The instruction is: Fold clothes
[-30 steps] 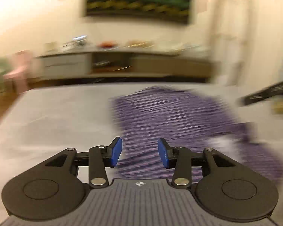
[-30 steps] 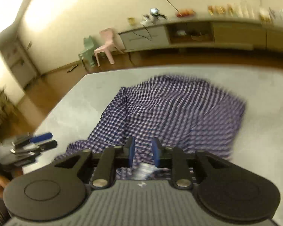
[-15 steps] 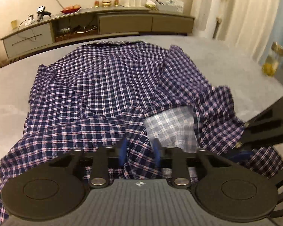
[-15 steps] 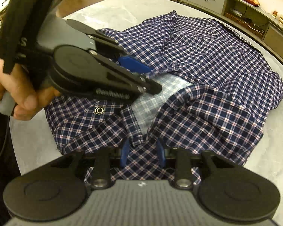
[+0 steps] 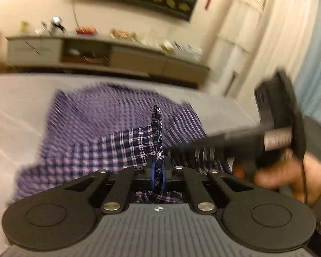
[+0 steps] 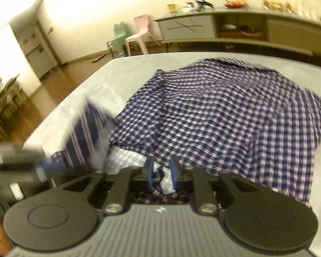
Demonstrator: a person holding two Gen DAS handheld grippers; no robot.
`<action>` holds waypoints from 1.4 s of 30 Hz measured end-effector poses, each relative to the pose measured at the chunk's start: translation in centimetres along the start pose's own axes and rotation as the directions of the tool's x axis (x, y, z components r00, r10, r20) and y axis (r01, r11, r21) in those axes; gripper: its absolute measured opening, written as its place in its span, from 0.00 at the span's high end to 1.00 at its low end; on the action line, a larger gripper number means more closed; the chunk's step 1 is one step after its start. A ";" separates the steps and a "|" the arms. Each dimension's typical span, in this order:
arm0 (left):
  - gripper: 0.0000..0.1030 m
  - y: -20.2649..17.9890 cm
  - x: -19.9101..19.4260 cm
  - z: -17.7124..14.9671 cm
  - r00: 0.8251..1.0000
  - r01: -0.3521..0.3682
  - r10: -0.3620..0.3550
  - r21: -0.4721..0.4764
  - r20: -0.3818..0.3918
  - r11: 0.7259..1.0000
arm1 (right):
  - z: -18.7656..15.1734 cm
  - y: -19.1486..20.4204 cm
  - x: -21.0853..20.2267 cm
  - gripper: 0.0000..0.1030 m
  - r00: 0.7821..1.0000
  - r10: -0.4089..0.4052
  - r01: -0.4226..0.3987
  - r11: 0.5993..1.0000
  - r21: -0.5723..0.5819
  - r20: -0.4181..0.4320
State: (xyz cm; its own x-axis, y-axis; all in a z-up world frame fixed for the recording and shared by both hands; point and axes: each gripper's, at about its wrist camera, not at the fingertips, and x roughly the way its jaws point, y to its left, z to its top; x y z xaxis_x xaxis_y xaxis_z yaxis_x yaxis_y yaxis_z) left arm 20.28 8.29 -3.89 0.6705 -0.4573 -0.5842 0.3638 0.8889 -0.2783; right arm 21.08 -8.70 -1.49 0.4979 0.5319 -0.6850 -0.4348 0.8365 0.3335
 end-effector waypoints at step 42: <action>0.85 12.9 -3.0 -1.1 0.995 -0.085 0.094 -0.267 0.020 0.960 | -6.4 -9.1 -6.2 0.93 1.000 0.017 -0.022 0.969 0.245 0.023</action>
State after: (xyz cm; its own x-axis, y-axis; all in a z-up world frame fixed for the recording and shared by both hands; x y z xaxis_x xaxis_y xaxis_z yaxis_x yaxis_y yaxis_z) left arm 22.25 21.18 -6.55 0.7146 -0.3722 -0.5923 0.1198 0.8993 -0.4207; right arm 17.14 -20.49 -4.40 0.5079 0.5491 -0.6637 -0.2486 0.8311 0.4974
